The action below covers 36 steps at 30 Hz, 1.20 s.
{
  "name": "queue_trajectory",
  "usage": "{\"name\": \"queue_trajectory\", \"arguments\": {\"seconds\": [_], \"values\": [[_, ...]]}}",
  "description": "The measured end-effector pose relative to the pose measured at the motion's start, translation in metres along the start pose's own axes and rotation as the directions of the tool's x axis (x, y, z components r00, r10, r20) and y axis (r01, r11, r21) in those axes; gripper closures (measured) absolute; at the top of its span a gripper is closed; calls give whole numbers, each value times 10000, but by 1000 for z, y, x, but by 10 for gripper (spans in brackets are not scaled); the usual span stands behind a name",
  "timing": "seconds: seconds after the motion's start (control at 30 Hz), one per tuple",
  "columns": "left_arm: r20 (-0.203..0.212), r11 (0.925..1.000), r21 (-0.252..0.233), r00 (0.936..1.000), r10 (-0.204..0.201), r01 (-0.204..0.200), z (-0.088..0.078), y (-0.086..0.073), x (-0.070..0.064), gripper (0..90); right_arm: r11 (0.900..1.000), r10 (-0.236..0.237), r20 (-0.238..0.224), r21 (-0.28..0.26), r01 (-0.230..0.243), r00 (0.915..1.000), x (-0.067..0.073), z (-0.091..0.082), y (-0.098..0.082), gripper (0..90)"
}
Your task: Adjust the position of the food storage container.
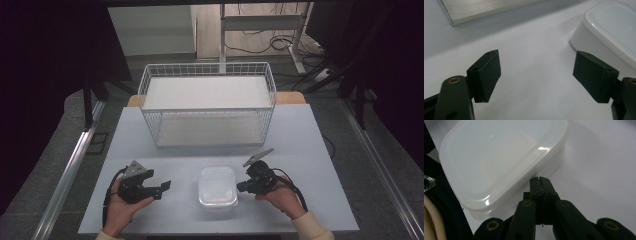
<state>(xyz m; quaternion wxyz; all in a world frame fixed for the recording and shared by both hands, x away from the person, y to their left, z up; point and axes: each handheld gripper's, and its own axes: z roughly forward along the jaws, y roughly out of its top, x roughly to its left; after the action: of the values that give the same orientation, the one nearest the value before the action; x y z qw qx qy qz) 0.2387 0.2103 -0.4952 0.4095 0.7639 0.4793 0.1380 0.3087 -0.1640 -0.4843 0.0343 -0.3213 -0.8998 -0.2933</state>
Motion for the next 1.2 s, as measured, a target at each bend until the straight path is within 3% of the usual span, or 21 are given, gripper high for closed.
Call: {"name": "queue_trajectory", "arguments": {"seconds": [0.17,0.3,0.47,0.57,0.63,0.67,0.73,0.8,0.87,0.93,0.97,1.1,1.2], "values": [[-36,10000,-26,10000,-40,39,-1,0,1,217,9999,-4,-68,-116,3,10000,1,-2,-2,892],[-53,10000,-25,10000,-21,21,-1,0,0,217,9977,44,299,-680,-23,9995,-3,-16,-7,892],[37,9996,-138,9997,-259,259,-4,-1,0,216,9854,485,346,-1648,-422,9982,-9,-34,-13,892],[132,9982,-212,9983,-564,566,-8,-1,3,216,9722,785,290,-2234,-701,9965,-15,-41,-10,892],[98,9979,-222,9981,-601,603,-11,-2,3,216,9676,857,303,-2407,-759,9959,-18,-42,-8,880],[51,9978,-258,9982,-604,605,-12,-2,4,216,9645,912,303,-2513,-807,9954,-19,-41,-7,843],[27,9972,-315,9977,-674,675,-14,-2,4,217,9598,894,487,-2709,-730,9948,-18,-41,-6,680],[106,9964,-359,9970,-766,769,-16,-2,4,216,9498,1020,549,-3023,-808,9933,-15,-42,-7,513],[208,9954,-375,9960,-872,880,-17,-2,3,216,9397,1131,498,-3299,-905,9923,-12,-44,-8,408],[299,9951,-379,9954,-906,917,-17,0,2,218,9319,1166,591,-3518,-887,9914,-9,-46,-9,354],[345,9950,-357,9951,-923,935,-17,0,1,226,9282,1191,892,-3637,-790,9889,-6,-48,-11,337],[410,9952,-359,9951,-898,913,-19,3,0,235,9183,1172,1144,-3908,-638,9865,-3,-52,-16,325],[325,9948,-316,9948,-962,972,-18,3,-1,236,9166,1201,1115,-3942,-670,9865,-2,-53,-19,323]]}}
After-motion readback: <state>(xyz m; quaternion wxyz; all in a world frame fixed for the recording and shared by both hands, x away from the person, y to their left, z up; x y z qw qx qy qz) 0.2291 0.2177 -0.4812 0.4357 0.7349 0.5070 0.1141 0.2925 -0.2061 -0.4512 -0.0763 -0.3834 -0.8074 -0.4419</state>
